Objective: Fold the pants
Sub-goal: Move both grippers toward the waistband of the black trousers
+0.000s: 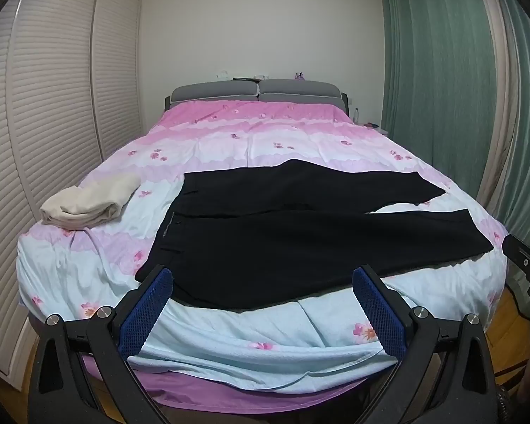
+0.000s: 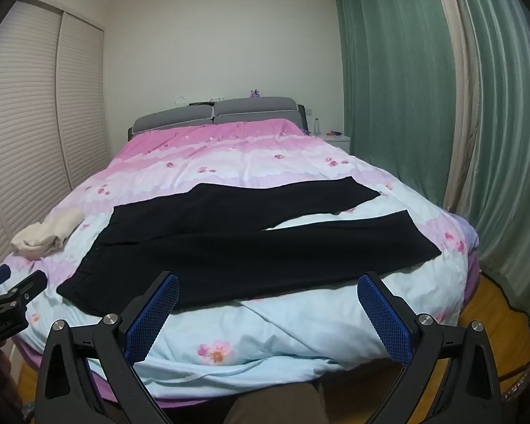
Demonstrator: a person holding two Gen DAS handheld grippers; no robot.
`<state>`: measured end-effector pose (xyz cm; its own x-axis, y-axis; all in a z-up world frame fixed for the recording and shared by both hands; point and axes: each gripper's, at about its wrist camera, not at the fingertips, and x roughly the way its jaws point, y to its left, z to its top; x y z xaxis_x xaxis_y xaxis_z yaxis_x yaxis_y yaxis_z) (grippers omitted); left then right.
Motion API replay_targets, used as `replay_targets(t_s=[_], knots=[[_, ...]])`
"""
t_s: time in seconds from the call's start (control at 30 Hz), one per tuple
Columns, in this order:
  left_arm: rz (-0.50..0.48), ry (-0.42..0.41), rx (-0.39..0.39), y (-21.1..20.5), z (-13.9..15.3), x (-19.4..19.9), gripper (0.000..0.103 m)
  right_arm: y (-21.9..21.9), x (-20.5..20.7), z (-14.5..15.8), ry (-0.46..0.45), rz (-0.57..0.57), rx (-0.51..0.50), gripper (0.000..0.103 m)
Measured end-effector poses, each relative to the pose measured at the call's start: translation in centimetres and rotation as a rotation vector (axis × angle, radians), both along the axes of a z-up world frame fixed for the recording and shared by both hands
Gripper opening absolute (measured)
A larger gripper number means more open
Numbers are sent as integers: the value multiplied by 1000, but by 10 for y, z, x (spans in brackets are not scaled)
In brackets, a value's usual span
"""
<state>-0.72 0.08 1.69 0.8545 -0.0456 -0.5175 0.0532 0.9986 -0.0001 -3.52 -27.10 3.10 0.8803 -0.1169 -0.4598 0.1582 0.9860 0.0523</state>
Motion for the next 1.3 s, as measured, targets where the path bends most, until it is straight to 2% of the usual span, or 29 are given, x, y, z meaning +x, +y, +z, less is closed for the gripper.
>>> replay_targets(t_s=[0.27,0.4,0.67,0.8,0.97,1.2,1.3], knots=[[-17,17,15,-13,-3,17,103,-2,6,1,14,-2,9,102],[-38,3,29,-32,4,36,103,-9,16,14,-25,-9,-2,102],[-61,-47,18,-83,23,114,103,-54,71,36,-76,-46,-50,102],[-85,-61,32,-117,27,160,103,-84,113,39,-89,-77,-63,102],[-139,-76,6,-172,22,231,103,-124,172,38,-88,-85,-70,102],[-160,-77,-81,-243,6,331,103,-190,287,22,-31,-80,-99,102],[-158,-88,-88,-275,-4,375,103,-221,342,9,9,-70,-104,102]])
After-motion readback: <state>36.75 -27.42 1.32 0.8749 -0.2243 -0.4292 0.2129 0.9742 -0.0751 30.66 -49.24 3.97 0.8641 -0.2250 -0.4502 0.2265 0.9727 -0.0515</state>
